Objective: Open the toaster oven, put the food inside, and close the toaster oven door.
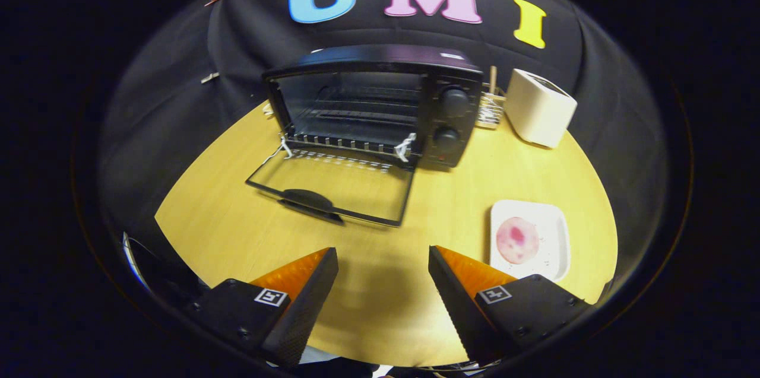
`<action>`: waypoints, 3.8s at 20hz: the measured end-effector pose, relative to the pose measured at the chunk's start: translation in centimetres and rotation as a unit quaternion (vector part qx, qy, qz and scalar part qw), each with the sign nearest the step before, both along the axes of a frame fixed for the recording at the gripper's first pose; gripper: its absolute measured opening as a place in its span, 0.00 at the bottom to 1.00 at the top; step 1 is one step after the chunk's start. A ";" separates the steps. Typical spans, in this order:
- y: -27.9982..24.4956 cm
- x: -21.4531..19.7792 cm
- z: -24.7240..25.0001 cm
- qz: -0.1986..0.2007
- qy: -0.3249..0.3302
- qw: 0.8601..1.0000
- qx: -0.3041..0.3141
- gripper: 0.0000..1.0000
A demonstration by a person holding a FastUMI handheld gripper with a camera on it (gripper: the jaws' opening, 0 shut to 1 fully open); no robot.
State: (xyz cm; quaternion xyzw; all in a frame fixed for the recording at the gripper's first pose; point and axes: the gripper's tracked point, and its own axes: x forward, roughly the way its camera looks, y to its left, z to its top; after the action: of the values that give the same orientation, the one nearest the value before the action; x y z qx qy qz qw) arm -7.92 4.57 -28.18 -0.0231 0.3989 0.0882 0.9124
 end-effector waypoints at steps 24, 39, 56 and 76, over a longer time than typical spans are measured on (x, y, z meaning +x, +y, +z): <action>-24.1 4.0 -8.0 -0.039 0.138 0.990 0.001 0.66; -24.4 3.8 -8.1 -0.114 0.192 0.971 0.088 0.06; -15.6 -1.1 1.9 -0.244 0.139 0.911 0.301 0.06; 6.7 8.5 2.6 -0.254 0.074 0.895 0.359 0.06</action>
State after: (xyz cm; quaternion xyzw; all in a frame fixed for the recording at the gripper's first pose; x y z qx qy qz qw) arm 0.57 11.23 -25.60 0.4146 0.3992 -0.0080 0.8178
